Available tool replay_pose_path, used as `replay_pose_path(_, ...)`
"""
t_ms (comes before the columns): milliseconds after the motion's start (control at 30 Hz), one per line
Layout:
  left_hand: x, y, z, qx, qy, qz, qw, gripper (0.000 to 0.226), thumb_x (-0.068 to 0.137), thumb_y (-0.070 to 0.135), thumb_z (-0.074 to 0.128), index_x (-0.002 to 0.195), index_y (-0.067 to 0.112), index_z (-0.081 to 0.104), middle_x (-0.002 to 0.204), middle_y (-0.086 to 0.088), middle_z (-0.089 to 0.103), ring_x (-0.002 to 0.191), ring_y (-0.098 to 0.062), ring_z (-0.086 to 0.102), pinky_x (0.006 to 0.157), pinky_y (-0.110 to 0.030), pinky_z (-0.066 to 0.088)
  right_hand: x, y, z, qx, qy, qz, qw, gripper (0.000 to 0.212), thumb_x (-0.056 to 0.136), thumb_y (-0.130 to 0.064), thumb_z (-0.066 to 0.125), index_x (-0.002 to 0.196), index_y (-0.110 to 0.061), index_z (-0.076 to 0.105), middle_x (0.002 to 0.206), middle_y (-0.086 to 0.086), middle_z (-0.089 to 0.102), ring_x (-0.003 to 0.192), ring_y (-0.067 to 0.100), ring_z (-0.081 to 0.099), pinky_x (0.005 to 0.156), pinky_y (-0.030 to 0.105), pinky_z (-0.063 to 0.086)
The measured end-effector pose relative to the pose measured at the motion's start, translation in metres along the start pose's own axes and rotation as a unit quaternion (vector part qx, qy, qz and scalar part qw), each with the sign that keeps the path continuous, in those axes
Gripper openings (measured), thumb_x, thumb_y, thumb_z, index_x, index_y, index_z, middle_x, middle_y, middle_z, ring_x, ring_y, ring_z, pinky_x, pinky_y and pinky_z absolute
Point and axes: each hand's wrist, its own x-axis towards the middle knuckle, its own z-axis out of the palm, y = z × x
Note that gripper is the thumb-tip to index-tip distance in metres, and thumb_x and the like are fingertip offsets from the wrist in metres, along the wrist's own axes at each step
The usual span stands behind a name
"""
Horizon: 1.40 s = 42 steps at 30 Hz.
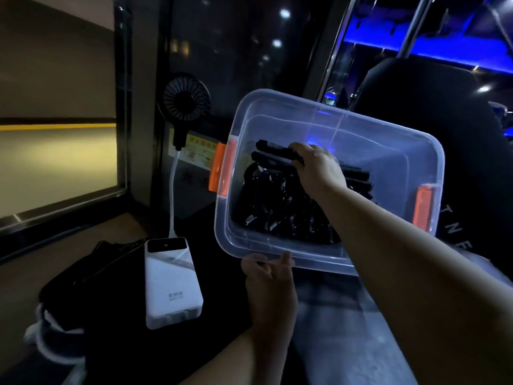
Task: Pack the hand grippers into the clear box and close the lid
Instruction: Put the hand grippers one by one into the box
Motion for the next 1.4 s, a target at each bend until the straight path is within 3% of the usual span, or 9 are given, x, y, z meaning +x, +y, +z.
replay_pose_path(167, 0.000, 0.000, -0.001, 0.030, -0.005, -0.002, 1.000, 0.035, 0.082, 0.039, 0.068, 0.085, 0.026, 0.036, 0.079, 0.000, 0.068, 0.072, -0.009, 0.063, 0.062, -0.007, 0.043, 0.013, -0.002, 0.021, -0.008, -0.036, 0.013, 0.999, 0.030, 0.097, -0.028, 0.049, 0.126, -0.022, 0.053, 0.122, 0.012, 0.059, 0.109, 0.036, 0.053, 0.089, 0.038, 0.039)
replay_pose_path(267, 0.001, -0.004, 0.000, 0.039, -0.006, 0.001, 0.999, 0.047, 0.072, 0.062, 0.065, 0.086, 0.028, 0.035, 0.079, 0.001, 0.068, 0.075, -0.010, 0.065, 0.070, -0.018, 0.049, 0.018, -0.003, 0.029, -0.023, -0.044, 0.032, 0.998, 0.033, 0.100, -0.035, 0.041, 0.129, -0.024, 0.051, 0.128, 0.008, 0.057, 0.117, 0.032, 0.051, 0.097, 0.040, 0.032)
replay_pose_path(400, 0.000, -0.002, -0.001, 0.035, -0.007, 0.005, 0.999, 0.046, 0.069, 0.062, 0.062, 0.083, 0.027, 0.036, 0.076, 0.002, 0.064, 0.069, -0.007, 0.062, 0.062, -0.010, 0.043, 0.019, -0.001, 0.034, -0.055, -0.046, 0.035, 0.997, 0.036, 0.101, -0.039, 0.033, 0.130, -0.025, 0.048, 0.135, 0.002, 0.051, 0.122, 0.028, 0.047, 0.102, 0.044, 0.025)
replay_pose_path(567, 0.001, 0.004, -0.004, 0.045, -0.018, 0.011, 0.999, 0.033, 0.085, 0.026, 0.068, 0.072, 0.022, 0.038, 0.073, 0.003, 0.051, 0.063, -0.005, 0.049, 0.057, -0.004, 0.040, 0.024, 0.003, 0.037, -0.072, -0.076, 0.048, 0.993, 0.041, 0.100, -0.045, 0.031, 0.137, -0.031, 0.041, 0.142, -0.003, 0.045, 0.132, 0.023, 0.039, 0.105, 0.049, 0.022)
replay_pose_path(767, 0.000, -0.003, 0.000, 0.047, -0.014, 0.006, 0.999, 0.044, 0.072, 0.053, 0.066, 0.087, 0.026, 0.035, 0.078, 0.004, 0.072, 0.077, -0.005, 0.068, 0.072, -0.022, 0.053, 0.032, 0.003, 0.035, -0.068, -0.113, 0.069, 0.989, 0.056, 0.095, -0.060, 0.028, 0.143, -0.032, 0.032, 0.147, 0.003, 0.038, 0.137, 0.025, 0.029, 0.109, 0.053, 0.018)
replay_pose_path(933, -0.002, 0.003, -0.004, 0.054, -0.045, 0.013, 0.997, 0.030, 0.087, 0.022, 0.067, 0.091, 0.025, 0.037, 0.089, -0.006, 0.071, 0.081, -0.005, 0.066, 0.072, -0.011, 0.047, 0.016, 0.006, 0.033, -0.035, -0.055, 0.096, 0.993, 0.056, 0.094, -0.059, 0.035, 0.143, -0.033, 0.030, 0.149, 0.004, 0.029, 0.138, 0.027, 0.025, 0.112, 0.049, 0.016)
replay_pose_path(1133, -0.001, 0.006, -0.003, 0.072, -0.008, 0.019, 0.997, 0.032, 0.085, 0.023, 0.069, 0.092, 0.014, 0.038, 0.078, 0.001, 0.062, 0.062, 0.000, 0.060, 0.056, -0.005, 0.043, -0.023, 0.026, 0.017, 0.007, 0.014, 0.084, 0.996, 0.053, 0.093, -0.054, 0.041, 0.139, -0.029, 0.037, 0.147, 0.005, 0.032, 0.137, 0.028, 0.025, 0.111, 0.044, 0.020)
replay_pose_path(1333, -0.004, 0.008, 0.000, 0.067, 0.000, -0.011, 0.998, 0.033, 0.090, 0.031, 0.063, 0.102, 0.013, 0.038, 0.087, -0.002, 0.072, 0.078, -0.004, 0.062, 0.058, -0.003, 0.039, -0.099, 0.073, -0.015, 0.061, 0.140, 0.000, 0.988, 0.051, 0.089, -0.050, 0.042, 0.122, -0.014, 0.059, 0.121, 0.008, 0.057, 0.117, 0.028, 0.044, 0.102, 0.038, 0.032)
replay_pose_path(1400, -0.006, 0.013, 0.001, 0.064, 0.001, -0.004, 0.998, 0.031, 0.091, 0.028, 0.061, 0.102, 0.012, 0.037, 0.080, 0.003, 0.072, 0.078, -0.007, 0.064, 0.072, -0.015, 0.047, -0.127, 0.099, -0.025, 0.047, 0.171, -0.002, 0.984, 0.046, 0.091, -0.044, 0.044, 0.117, -0.010, 0.061, 0.116, 0.010, 0.059, 0.111, 0.027, 0.045, 0.099, 0.036, 0.033)
